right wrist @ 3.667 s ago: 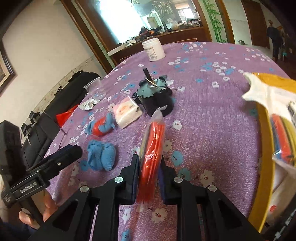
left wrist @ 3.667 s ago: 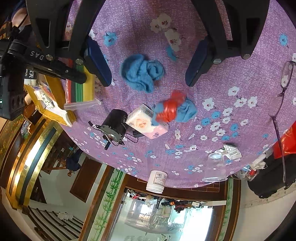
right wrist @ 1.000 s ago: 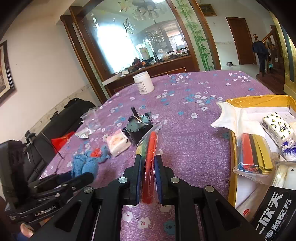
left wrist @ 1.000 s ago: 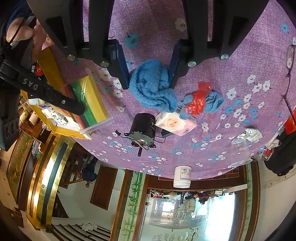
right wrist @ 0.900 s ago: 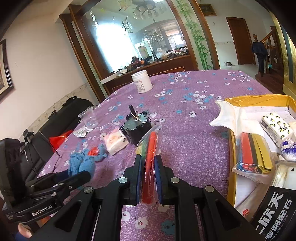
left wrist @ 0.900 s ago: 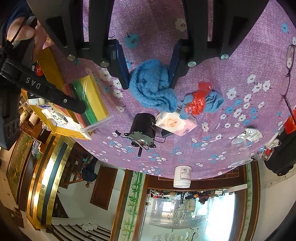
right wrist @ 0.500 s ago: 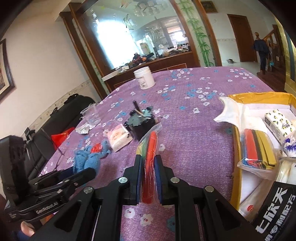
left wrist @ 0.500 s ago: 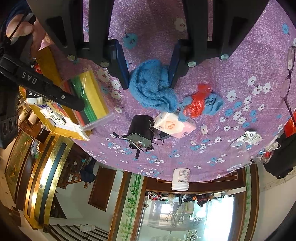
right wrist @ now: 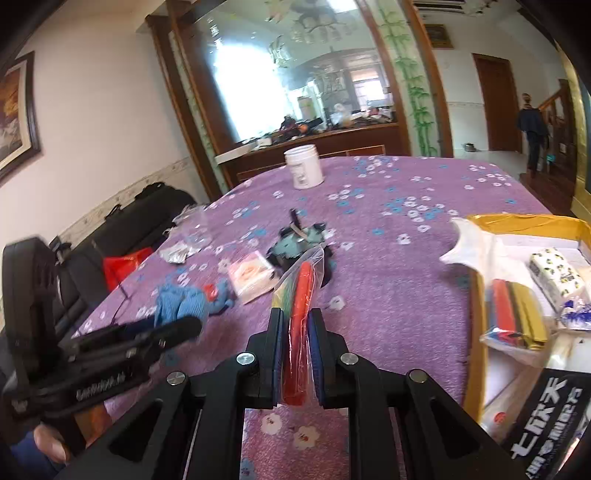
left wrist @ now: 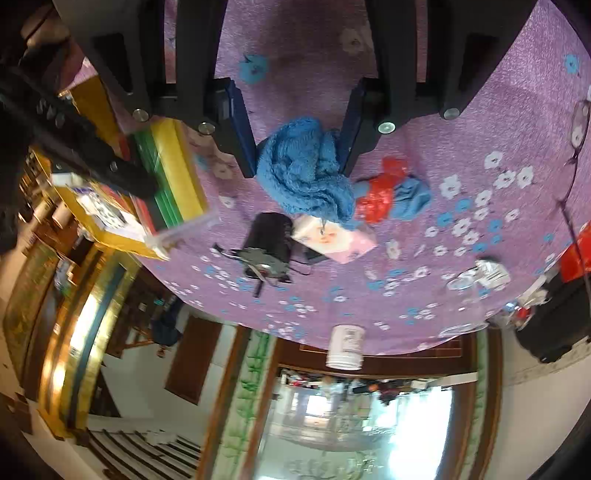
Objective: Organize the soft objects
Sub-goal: 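Lift the blue towel and striped plastic pack above the table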
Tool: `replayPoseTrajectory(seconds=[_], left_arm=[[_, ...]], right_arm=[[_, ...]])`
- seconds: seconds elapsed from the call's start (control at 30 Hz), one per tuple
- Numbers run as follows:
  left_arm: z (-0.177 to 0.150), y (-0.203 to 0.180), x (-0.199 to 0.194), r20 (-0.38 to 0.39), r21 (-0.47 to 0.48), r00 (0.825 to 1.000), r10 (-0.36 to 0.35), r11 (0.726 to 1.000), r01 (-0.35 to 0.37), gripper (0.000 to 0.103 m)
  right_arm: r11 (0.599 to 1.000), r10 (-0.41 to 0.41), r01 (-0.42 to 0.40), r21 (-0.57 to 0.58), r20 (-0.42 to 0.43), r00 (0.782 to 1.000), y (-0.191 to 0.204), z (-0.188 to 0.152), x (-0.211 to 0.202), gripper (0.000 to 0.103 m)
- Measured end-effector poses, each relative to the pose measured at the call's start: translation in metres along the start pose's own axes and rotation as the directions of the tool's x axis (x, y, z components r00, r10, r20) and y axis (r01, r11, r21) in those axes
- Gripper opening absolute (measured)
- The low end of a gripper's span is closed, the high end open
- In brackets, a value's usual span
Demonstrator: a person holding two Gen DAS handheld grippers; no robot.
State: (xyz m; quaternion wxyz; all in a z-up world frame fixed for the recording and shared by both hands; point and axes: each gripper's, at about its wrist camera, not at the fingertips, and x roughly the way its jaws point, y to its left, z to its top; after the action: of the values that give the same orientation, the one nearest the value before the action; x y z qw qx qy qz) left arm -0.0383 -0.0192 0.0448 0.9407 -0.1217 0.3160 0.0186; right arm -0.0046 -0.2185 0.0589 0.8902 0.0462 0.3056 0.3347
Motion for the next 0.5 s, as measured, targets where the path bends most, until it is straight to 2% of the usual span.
replayPoseTrajectory(seconds=[0.17, 0.33, 0.5], left_arm=[[0.002, 0.003, -0.002, 0.013, -0.019, 1.0, 0.022, 1.0, -0.022, 0.042], [0.002, -0.004, 0.001, -0.006, 0.016, 1.0, 0.022, 1.0, -0.022, 0.042], [0.001, 0.0, 0.0, 0.002, -0.001, 0.999, 0.043, 0.999, -0.043, 0.042]], right_arm=[[1.0, 0.005, -0.005, 0.024, 0.011, 1.0, -0.004, 0.0, -0.004, 0.015], [0.998, -0.043, 0.041, 0.039, 0.053, 0.998, -0.01, 0.002, -0.01, 0.015], [0.995, -0.094, 0.091, 0.043, 0.052, 0.994, -0.01, 0.004, -0.006, 0.015]])
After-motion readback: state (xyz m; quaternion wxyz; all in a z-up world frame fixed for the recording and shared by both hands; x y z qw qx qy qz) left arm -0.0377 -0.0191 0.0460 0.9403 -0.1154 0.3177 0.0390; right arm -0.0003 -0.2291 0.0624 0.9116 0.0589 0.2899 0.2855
